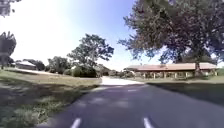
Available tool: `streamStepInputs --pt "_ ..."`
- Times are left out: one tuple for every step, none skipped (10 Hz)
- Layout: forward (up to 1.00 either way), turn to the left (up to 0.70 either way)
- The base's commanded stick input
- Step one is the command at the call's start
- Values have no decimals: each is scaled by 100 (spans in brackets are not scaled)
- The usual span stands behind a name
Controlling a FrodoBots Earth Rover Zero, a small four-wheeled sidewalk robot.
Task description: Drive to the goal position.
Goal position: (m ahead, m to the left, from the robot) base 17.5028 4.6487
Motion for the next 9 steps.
streamStepInputs --pt "70 0" --pt "70 0" --pt "70 0" --pt "70 0" --pt "70 0" --pt "70 0" --pt "70 0" --pt "70 0" --pt "70 0"
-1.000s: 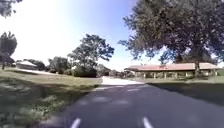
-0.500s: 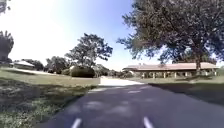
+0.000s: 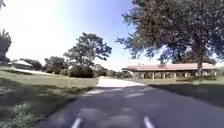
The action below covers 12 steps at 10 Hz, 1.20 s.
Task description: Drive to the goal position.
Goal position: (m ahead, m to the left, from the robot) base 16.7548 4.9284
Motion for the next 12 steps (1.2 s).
streamStepInputs --pt "70 0" --pt "70 0" --pt "70 0" --pt "70 0" --pt "70 15" --pt "70 35" --pt "70 35" --pt "70 17" --pt "70 0" --pt "70 0" --pt "70 0" --pt "70 0"
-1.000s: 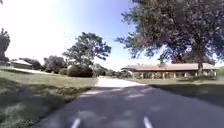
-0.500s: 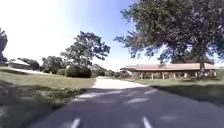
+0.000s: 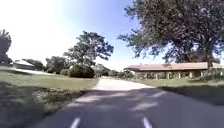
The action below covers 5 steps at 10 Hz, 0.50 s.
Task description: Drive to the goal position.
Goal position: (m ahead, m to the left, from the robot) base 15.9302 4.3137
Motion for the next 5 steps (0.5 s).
streamStepInputs --pt "70 0" --pt "70 0" --pt "70 0" --pt "70 0" --pt "70 0"
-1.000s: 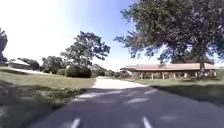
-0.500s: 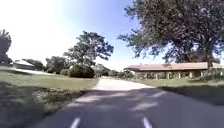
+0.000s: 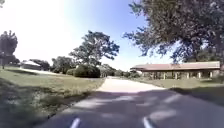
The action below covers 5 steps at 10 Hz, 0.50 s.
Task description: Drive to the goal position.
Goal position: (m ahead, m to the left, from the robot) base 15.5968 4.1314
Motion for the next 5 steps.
streamStepInputs --pt "70 0" --pt "70 0" --pt "70 0" --pt "70 0" --pt "70 0"
